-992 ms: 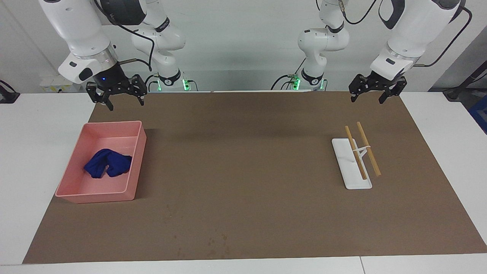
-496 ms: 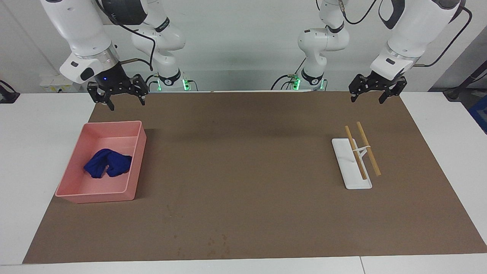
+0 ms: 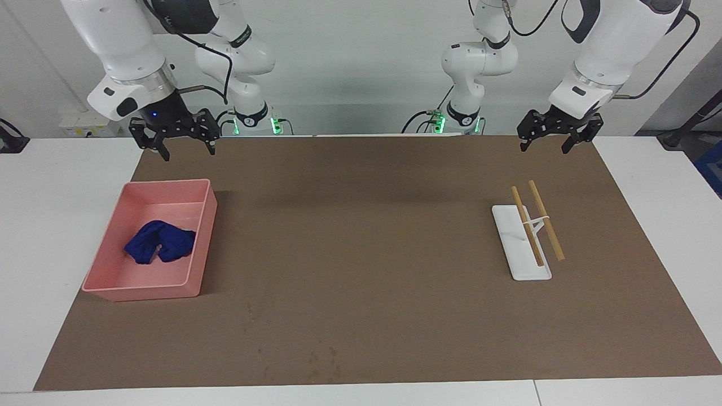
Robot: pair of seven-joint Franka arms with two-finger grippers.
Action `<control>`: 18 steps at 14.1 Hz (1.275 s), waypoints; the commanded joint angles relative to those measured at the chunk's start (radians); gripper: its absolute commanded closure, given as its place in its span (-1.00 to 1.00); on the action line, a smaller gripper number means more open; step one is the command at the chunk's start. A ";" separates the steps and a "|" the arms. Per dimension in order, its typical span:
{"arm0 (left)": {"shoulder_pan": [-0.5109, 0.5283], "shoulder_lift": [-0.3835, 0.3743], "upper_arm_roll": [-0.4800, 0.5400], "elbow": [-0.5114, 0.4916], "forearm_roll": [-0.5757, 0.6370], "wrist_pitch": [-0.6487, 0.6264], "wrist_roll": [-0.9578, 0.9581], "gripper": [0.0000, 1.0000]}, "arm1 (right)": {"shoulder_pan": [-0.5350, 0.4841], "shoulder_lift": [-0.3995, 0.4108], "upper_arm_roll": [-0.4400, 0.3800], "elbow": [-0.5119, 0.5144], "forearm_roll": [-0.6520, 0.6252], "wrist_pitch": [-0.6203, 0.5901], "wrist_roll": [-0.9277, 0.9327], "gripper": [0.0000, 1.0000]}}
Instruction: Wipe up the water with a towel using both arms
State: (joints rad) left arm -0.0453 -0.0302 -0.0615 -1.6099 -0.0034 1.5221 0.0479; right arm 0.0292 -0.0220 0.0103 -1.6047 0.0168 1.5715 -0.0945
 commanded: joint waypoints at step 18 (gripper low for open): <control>0.008 -0.010 -0.004 -0.010 0.010 -0.007 0.007 -1.00 | -0.011 -0.018 -0.009 0.019 -0.038 -0.015 0.013 -1.00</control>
State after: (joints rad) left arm -0.0453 -0.0302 -0.0615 -1.6099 -0.0034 1.5221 0.0479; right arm 0.0207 -0.0319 -0.0032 -1.5934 -0.0040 1.5677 -0.0943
